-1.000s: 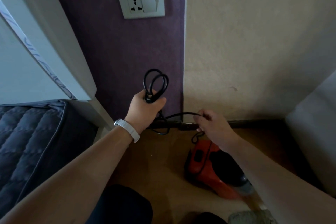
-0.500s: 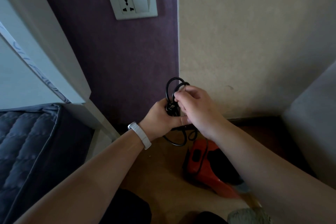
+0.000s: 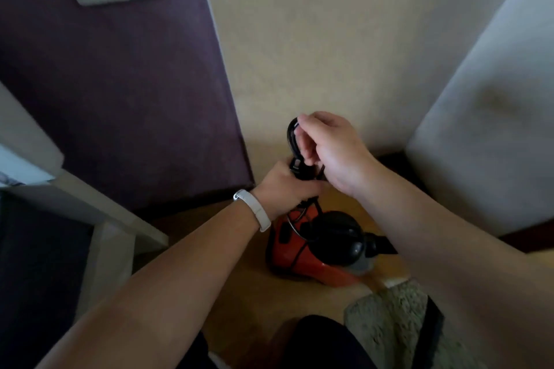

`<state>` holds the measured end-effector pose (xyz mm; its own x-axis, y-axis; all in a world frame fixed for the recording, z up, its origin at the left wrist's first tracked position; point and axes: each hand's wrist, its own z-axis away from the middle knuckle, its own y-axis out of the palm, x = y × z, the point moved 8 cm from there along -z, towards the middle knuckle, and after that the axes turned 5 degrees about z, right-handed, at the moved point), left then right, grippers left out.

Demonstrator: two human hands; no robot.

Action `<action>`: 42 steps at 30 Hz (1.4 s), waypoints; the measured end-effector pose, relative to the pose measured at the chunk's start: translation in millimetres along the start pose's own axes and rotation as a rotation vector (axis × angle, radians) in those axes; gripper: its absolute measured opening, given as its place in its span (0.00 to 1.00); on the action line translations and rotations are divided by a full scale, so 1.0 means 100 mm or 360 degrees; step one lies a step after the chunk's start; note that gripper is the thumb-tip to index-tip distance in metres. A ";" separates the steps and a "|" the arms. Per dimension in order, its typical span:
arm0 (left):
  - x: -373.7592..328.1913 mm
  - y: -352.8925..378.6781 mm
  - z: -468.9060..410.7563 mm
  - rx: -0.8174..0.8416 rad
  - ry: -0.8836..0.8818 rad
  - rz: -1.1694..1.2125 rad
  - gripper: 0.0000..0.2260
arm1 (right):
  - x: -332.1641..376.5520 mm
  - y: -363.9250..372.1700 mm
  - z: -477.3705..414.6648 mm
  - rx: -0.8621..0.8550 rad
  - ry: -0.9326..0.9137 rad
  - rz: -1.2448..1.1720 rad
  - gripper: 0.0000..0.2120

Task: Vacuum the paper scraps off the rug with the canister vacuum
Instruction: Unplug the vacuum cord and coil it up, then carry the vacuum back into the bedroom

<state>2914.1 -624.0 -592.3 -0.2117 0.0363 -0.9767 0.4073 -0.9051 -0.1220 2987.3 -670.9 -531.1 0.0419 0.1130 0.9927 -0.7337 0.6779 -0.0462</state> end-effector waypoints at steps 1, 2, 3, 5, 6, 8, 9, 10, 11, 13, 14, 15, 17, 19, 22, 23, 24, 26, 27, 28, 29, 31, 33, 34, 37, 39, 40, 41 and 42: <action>0.02 0.09 -0.05 0.0035 -0.0032 -0.0052 0.05 | -0.05 -0.13 0.00 -0.0013 0.0007 0.0027 0.18; 0.05 0.18 -0.08 0.0095 -0.0065 -0.0134 0.05 | -0.12 -0.25 0.00 -0.0015 0.0030 0.0091 0.17; 0.10 0.25 -0.12 0.0176 -0.0104 -0.0226 0.05 | -0.20 -0.36 0.02 -0.0012 0.0063 0.0195 0.16; 0.24 0.39 -0.16 0.0357 -0.0198 -0.0420 0.06 | -0.35 -0.55 0.09 -0.0033 0.0102 0.0449 0.15; 0.30 0.45 -0.17 0.0437 -0.0244 -0.0530 0.06 | -0.41 -0.63 0.12 -0.0073 0.0111 0.0547 0.15; 0.45 0.50 -0.21 0.0528 -0.0303 -0.0797 0.09 | -0.55 -0.76 0.21 -0.0170 0.0153 0.0659 0.17; 0.51 0.51 -0.23 0.0557 -0.0297 -0.0943 0.08 | -0.62 -0.80 0.26 -0.0205 0.0185 0.0693 0.18; 0.56 0.49 -0.26 0.0566 -0.0283 -0.1082 0.06 | -0.71 -0.84 0.31 -0.0225 0.0223 0.0717 0.19; 0.61 0.49 -0.28 0.0568 -0.0270 -0.1194 0.06 | -0.79 -0.87 0.36 -0.0240 0.0264 0.0726 0.18; 0.67 0.53 -0.32 0.0575 -0.0245 -0.1333 0.06 | -0.95 -0.96 0.45 -0.0310 0.0348 0.0708 0.17; 0.68 0.57 -0.33 0.0570 -0.0212 -0.1375 0.07 | -1.01 -1.02 0.48 -0.0360 0.0370 0.0700 0.17; 0.71 0.62 -0.35 0.0554 -0.0188 -0.1394 0.08 | -1.06 -1.07 0.51 -0.0405 0.0383 0.0695 0.17; 0.78 0.72 -0.38 0.0519 -0.0145 -0.1398 0.11 | -1.15 -1.18 0.57 -0.0480 0.0387 0.0702 0.16; 0.90 0.85 -0.40 0.0552 -0.0134 -0.1399 0.13 | -1.29 -1.27 0.64 -0.0520 0.0406 0.0745 0.13; 1.09 1.04 -0.46 0.0629 -0.0079 -0.1529 0.10 | -1.59 -1.35 0.72 -0.0533 0.0464 0.0869 0.11; 1.14 1.08 -0.48 0.0643 -0.0057 -0.1573 0.11 | -1.68 -1.36 0.74 -0.0547 0.0482 0.0876 0.10; 1.21 1.12 -0.51 0.0659 -0.0031 -0.1614 0.12 | -1.78 -1.36 0.76 -0.0563 0.0496 0.0875 0.10; 1.34 1.14 -0.55 0.0673 0.0022 -0.1700 0.16 | -1.94 -1.33 0.79 -0.0574 0.0523 0.0879 0.09; 1.42 1.14 -0.57 0.0689 0.0036 -0.1754 0.17 | -2.00 -1.31 0.80 -0.0570 0.0533 0.0888 0.08; 1.48 1.14 -0.58 0.0715 0.0049 -0.1812 0.18 | -2.06 -1.28 0.80 -0.0557 0.0541 0.0909 0.08; 1.54 1.14 -0.61 0.0746 0.0047 -0.1864 0.18 | -2.10 -1.25 0.80 -0.0535 0.0545 0.0934 0.08; 1.60 1.15 -0.64 0.0784 0.0034 -0.1954 0.14 | -2.18 -1.18 0.77 -0.0472 0.0560 0.0965 0.10; 1.67 1.16 -0.67 0.0831 -0.0042 -0.1899 0.09 | -2.25 -1.11 0.77 -0.0409 0.0575 0.0967 0.14; 1.72 1.17 -0.68 0.0858 -0.0101 -0.1800 0.08 | -2.27 -1.09 0.78 -0.0376 0.0574 0.1020 0.18; 1.83 1.17 -0.71 0.0893 -0.0163 -0.1588 0.12 | -2.36 -1.09 0.90 -0.0299 0.0614 0.1151 0.28; 1.87 1.13 -0.73 0.0821 -0.0137 -0.1605 0.15 | -2.47 -1.24 1.01 -0.0384 0.0655 0.1207 0.32; 1.89 1.12 -0.74 0.0767 -0.0101 -0.1638 0.16 | -2.54 -1.33 1.09 -0.0437 0.0662 0.1270 0.33; 1.89 1.12 -0.75 0.0711 -0.0051 -0.1670 0.16 | -2.60 -1.43 1.16 -0.0495 0.0656 0.1335 0.34; 1.88 1.14 -0.76 0.0660 0.0004 -0.1702 0.16 | -2.67 -1.53 1.24 -0.0557 0.0649 0.1395 0.34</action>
<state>2988.1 -687.8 -803.2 -0.2710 0.8716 -0.4085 -0.3043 -0.4802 -0.8227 3004.1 -895.2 -775.3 -0.1382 0.8642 0.4838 -0.3814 0.4044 -0.8313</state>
